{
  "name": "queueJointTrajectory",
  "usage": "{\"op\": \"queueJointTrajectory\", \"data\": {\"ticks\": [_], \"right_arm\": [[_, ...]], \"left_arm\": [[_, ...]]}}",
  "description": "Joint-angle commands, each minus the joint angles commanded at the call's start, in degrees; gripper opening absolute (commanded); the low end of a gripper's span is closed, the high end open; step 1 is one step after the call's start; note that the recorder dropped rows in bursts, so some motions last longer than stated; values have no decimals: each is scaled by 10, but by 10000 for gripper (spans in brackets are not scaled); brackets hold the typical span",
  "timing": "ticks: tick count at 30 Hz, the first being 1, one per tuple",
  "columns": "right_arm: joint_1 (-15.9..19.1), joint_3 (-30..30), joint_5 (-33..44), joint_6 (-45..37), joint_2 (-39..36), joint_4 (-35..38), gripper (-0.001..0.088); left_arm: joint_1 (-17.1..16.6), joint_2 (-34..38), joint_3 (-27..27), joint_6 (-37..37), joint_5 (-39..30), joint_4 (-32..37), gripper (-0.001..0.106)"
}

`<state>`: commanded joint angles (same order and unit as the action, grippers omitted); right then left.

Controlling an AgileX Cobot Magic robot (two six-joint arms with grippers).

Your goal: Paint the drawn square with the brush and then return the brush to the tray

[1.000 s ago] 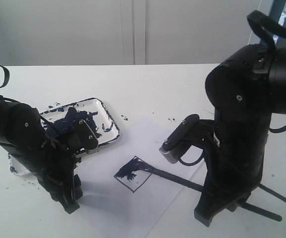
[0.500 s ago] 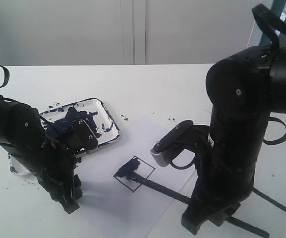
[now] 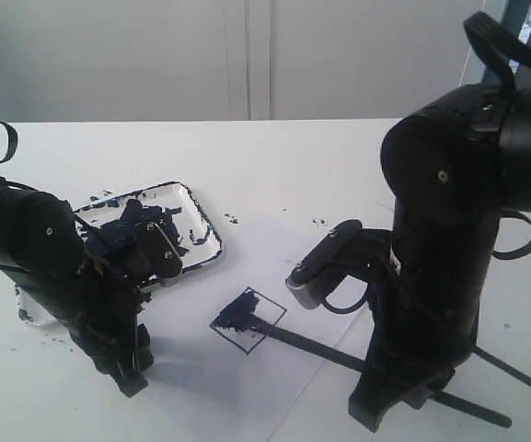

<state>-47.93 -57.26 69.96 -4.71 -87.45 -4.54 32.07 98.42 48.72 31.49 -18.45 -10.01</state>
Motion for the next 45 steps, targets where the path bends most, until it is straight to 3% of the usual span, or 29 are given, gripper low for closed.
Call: {"op": "queueJointTrajectory", "data": {"ticks": [14, 21, 27, 38, 45], "right_arm": [[0, 0, 0, 21, 0, -34, 0], [0, 0, 0, -28, 0, 61, 0], [0, 0, 0, -32, 30, 77, 0], [0, 31, 0, -27, 27, 33, 0], [0, 33, 0, 22, 26, -58, 0]], "left_arm": [[0, 0, 0, 0, 0, 0, 479], [0, 0, 0, 0, 0, 0, 479], [0, 0, 0, 0, 3, 0, 479], [0, 0, 0, 0, 3, 0, 479], [0, 0, 0, 0, 1, 0, 479]]}}
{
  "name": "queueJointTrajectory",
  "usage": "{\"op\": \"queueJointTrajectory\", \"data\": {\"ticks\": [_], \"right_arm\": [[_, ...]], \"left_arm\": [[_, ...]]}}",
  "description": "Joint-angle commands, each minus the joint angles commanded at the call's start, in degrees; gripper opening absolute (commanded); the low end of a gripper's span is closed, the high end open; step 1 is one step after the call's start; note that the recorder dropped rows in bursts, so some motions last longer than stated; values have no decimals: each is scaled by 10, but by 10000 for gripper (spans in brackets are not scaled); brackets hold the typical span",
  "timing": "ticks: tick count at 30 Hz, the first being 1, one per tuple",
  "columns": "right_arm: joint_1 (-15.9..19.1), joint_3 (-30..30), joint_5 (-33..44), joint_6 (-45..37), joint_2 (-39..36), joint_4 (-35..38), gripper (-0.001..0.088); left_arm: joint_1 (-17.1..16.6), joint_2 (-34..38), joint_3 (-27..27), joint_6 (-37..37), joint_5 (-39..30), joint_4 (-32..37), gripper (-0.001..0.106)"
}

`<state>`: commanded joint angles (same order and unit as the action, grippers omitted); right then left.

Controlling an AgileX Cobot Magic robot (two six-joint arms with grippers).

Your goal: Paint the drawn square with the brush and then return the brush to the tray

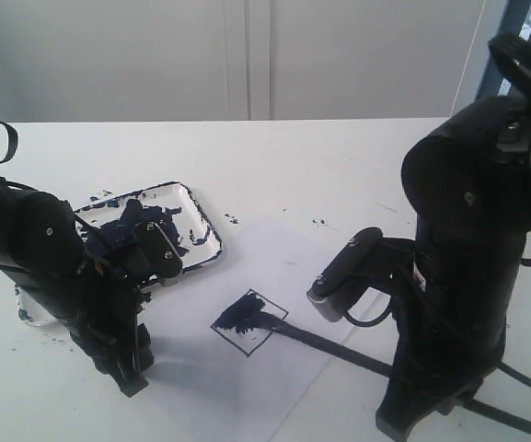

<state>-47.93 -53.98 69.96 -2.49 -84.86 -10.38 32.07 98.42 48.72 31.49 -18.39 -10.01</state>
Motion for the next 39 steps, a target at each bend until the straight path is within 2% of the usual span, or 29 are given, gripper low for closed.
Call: {"op": "queueJointTrajectory", "data": {"ticks": [5, 19, 23, 30, 39], "right_arm": [[0, 0, 0, 1, 0, 11, 0], [0, 0, 0, -65, 8, 148, 0], [0, 0, 0, -65, 8, 142, 0], [0, 0, 0, -19, 8, 49, 0], [0, 0, 0, -19, 8, 52, 0]], "left_arm": [[0, 0, 0, 0, 0, 0, 479], [0, 0, 0, 0, 0, 0, 479], [0, 0, 0, 0, 0, 0, 479], [0, 0, 0, 0, -4, 4, 479], [0, -41, 0, -16, -9, 10, 479]]}}
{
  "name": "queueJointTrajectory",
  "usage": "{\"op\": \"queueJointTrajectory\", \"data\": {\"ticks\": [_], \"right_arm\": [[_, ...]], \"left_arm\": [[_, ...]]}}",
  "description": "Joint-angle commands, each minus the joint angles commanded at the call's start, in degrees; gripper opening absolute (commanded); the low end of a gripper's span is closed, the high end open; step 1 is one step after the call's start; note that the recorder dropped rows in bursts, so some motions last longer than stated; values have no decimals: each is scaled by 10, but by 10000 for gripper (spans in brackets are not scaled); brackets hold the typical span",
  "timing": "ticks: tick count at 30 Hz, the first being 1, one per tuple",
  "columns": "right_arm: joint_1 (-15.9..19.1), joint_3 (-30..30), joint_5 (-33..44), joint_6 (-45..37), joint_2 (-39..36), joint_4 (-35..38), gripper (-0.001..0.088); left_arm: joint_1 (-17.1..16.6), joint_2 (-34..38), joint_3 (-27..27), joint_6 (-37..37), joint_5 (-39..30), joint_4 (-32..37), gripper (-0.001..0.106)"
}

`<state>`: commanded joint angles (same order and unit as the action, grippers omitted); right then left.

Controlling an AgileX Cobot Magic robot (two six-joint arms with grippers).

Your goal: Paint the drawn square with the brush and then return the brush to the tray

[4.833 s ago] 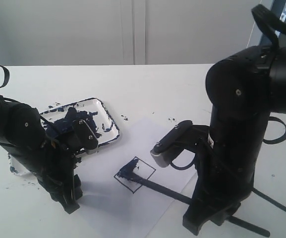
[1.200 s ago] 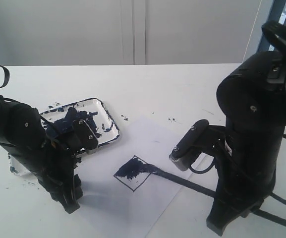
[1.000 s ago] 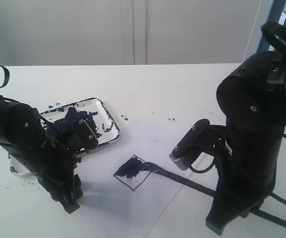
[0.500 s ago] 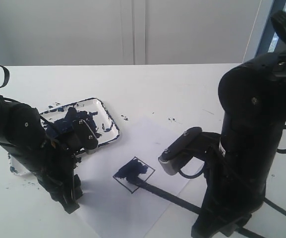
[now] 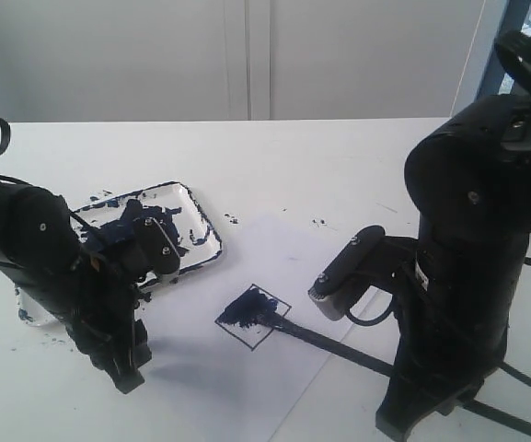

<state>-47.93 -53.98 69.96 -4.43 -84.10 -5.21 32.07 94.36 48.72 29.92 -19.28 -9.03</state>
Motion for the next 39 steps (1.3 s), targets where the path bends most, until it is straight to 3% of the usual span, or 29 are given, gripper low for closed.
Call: {"op": "queueJointTrajectory", "data": {"ticks": [10, 21, 39], "right_arm": [[0, 0, 0, 0, 0, 0, 0], [0, 0, 0, 0, 0, 4, 0], [0, 0, 0, 0, 0, 5, 0]], "left_arm": [[1, -16, 0, 0, -27, -75, 479], [1, 44, 0, 5, -13, -73, 479], [1, 45, 0, 8, 2, -53, 479]]}}
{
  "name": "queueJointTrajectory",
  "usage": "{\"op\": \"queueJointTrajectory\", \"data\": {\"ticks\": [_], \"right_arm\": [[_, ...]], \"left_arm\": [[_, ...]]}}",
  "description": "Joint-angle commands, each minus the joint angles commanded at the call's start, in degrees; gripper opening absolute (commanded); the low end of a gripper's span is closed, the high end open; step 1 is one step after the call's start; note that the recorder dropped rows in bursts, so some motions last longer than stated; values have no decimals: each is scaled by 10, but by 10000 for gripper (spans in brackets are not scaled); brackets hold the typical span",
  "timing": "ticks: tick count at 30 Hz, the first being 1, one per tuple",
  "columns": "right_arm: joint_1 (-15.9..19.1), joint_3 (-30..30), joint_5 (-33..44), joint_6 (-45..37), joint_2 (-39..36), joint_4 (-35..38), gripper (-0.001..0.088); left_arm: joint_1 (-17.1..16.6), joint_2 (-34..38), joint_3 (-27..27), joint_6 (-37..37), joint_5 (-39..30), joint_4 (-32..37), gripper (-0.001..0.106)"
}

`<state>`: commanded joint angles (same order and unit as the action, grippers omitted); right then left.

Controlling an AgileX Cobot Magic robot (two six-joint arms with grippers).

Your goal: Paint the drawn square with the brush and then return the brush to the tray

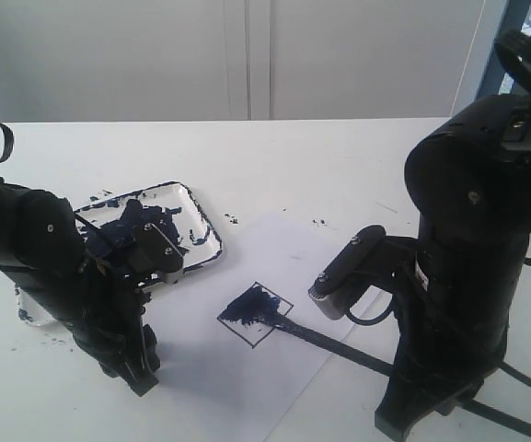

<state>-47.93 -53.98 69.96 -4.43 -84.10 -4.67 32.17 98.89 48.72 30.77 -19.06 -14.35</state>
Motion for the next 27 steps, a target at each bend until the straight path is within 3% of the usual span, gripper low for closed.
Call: {"op": "queueJointTrajectory", "data": {"ticks": [15, 27], "right_arm": [[0, -32, 0, -2, 39, 4, 0], [0, -39, 0, -25, 27, 70, 0]], "left_arm": [[0, 0, 0, 0, -5, 0, 479], [0, 0, 0, 0, -4, 0, 479]]}}
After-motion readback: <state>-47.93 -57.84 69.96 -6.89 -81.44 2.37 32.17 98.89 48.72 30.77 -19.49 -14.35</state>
